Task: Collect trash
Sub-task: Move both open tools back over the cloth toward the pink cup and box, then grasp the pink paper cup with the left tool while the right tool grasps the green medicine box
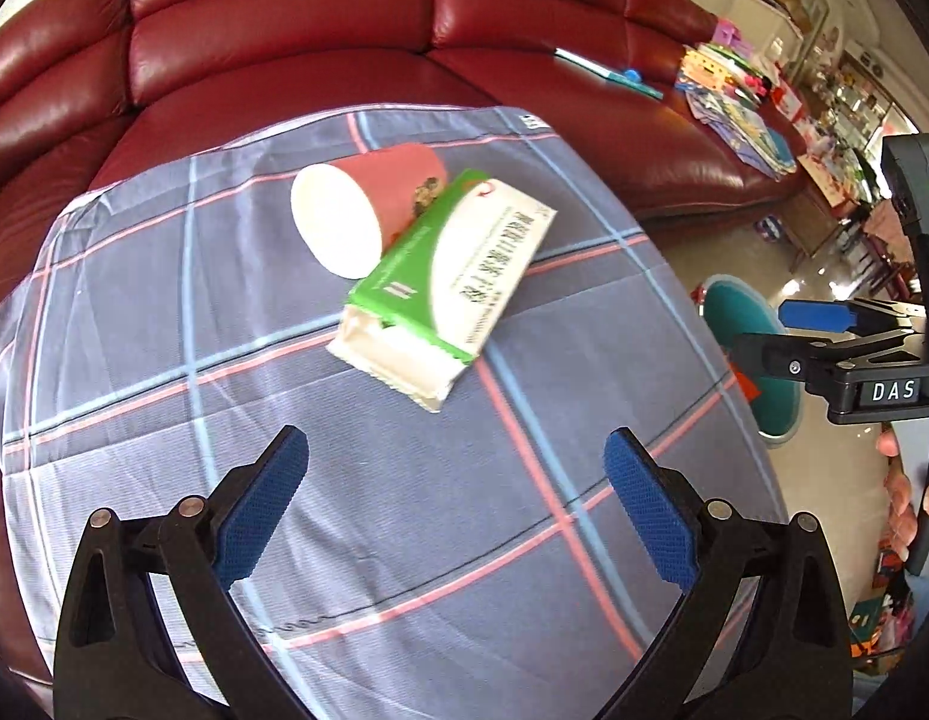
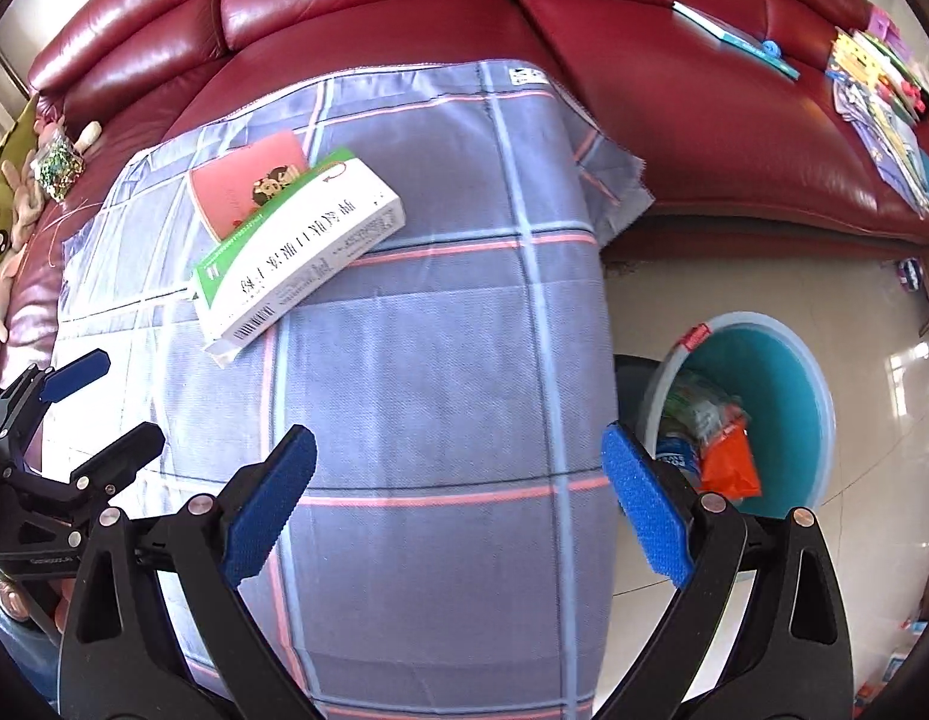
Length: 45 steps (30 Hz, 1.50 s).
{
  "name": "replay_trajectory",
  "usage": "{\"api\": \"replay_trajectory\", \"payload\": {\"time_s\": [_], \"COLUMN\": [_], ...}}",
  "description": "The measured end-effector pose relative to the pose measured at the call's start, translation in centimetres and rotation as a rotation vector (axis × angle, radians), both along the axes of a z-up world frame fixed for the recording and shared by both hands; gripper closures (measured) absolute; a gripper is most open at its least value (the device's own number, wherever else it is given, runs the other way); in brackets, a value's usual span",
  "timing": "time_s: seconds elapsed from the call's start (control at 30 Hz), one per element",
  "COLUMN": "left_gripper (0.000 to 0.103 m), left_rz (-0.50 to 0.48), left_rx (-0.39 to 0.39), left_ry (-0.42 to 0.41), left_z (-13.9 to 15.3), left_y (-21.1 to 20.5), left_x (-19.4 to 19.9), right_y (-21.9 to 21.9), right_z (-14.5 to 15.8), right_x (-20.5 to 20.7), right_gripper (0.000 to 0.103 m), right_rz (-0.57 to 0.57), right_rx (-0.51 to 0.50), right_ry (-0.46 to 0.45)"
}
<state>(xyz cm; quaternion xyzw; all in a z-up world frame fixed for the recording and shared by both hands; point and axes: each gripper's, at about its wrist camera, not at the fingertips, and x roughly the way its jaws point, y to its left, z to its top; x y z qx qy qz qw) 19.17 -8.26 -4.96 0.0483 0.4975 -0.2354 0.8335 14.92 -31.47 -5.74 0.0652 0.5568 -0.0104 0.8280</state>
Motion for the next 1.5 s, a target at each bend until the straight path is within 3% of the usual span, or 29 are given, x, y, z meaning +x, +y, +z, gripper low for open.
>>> {"api": "replay_trajectory", "payload": {"time_s": [0.33, 0.67, 0.8, 1.13, 1.23, 1.37, 1.5], "left_gripper": [0.004, 0.004, 0.004, 0.004, 0.004, 0.004, 0.004], "left_rz": [0.114, 0.165, 0.164, 0.119, 0.103, 0.088, 0.084], "left_rx": [-0.011, -0.047, -0.050, -0.046, -0.045, -0.044, -0.036], "left_ry": [0.028, 0.070, 0.077, 0.071, 0.066, 0.059, 0.053], "left_z": [-1.7, -3.2, -3.4, -3.5, -3.4, -3.2, -3.0], "left_y": [7.8, 11.2, 11.4, 8.9, 7.9, 7.0, 6.9], "left_x": [2.0, 2.8, 2.9, 3.9, 4.4, 5.1, 5.8], "right_y": [6.3, 12.2, 11.3, 4.3, 3.2, 4.3, 6.8], "right_z": [-1.3, -3.8, -4.7, -4.6, -3.7, -2.0, -2.3], "right_x": [5.8, 8.9, 8.9, 7.0, 6.5, 7.2, 9.4], "right_gripper": [0.011, 0.011, 0.011, 0.011, 0.011, 0.011, 0.011], "right_rz": [-0.013, 0.057, 0.040, -0.034, -0.051, -0.026, 0.009], "right_rx": [0.011, -0.052, -0.104, -0.181, -0.139, -0.103, -0.092], "right_ry": [0.043, 0.096, 0.108, 0.149, 0.151, 0.108, 0.098]}}
